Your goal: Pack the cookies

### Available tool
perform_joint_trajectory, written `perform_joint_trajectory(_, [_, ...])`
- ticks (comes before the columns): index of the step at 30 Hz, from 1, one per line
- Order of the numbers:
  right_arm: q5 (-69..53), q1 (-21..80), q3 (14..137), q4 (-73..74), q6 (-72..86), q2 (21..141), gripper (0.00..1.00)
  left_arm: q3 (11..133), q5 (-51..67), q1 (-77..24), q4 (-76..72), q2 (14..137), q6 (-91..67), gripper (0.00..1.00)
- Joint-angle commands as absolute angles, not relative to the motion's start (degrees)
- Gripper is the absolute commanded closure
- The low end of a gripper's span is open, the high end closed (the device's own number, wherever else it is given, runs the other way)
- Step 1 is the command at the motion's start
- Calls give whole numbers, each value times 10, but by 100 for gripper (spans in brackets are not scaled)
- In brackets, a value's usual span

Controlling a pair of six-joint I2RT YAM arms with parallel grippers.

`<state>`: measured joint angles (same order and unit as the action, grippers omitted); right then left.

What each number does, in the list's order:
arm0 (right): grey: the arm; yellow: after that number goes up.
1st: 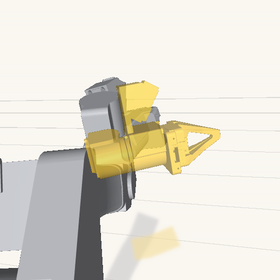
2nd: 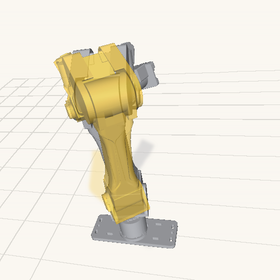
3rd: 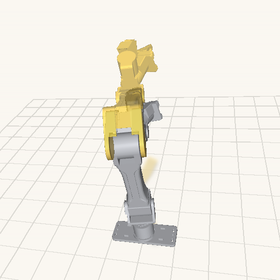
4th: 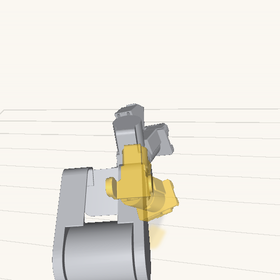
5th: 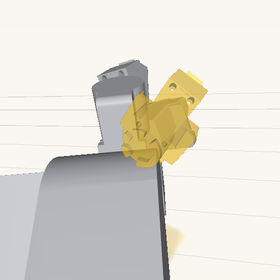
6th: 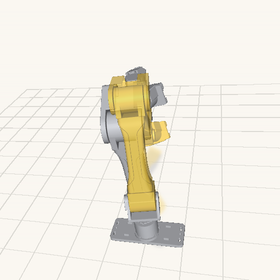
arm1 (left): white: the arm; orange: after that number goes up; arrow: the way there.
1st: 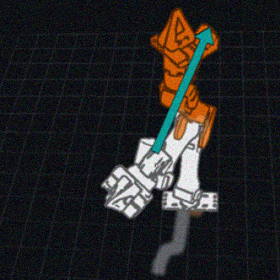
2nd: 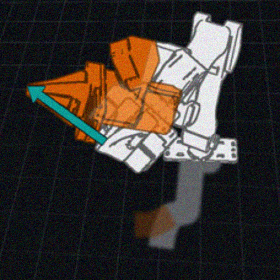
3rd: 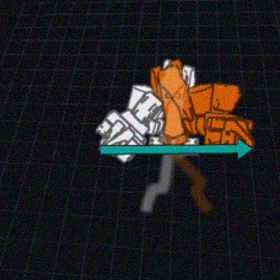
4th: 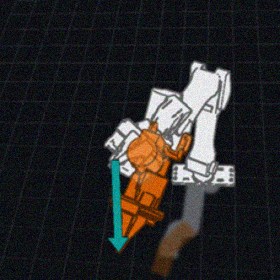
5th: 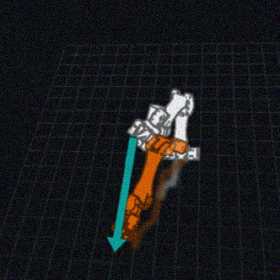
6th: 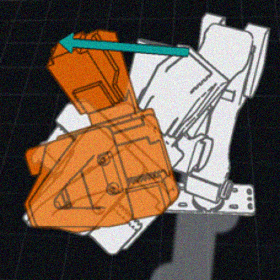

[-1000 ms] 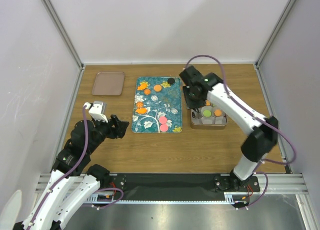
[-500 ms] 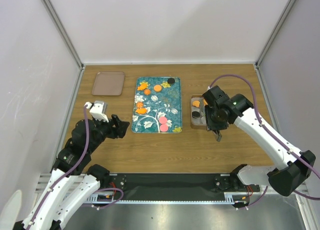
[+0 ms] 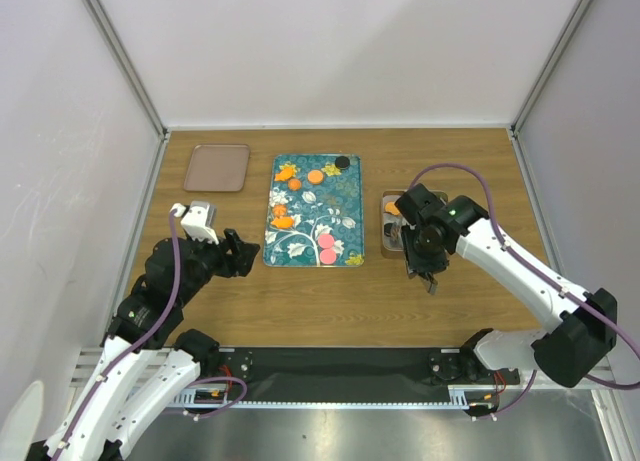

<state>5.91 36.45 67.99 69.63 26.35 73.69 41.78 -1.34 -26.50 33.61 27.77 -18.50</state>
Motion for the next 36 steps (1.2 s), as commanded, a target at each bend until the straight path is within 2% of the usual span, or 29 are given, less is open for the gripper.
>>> perform_joint_trajectory(1, [51,367,679,674,255,740,64,421,-18,-269,321,281,-186,29])
perform_joint_trajectory(36, [49,367,665,661,248,759,59,421,-16,-269,322,277,-185,29])
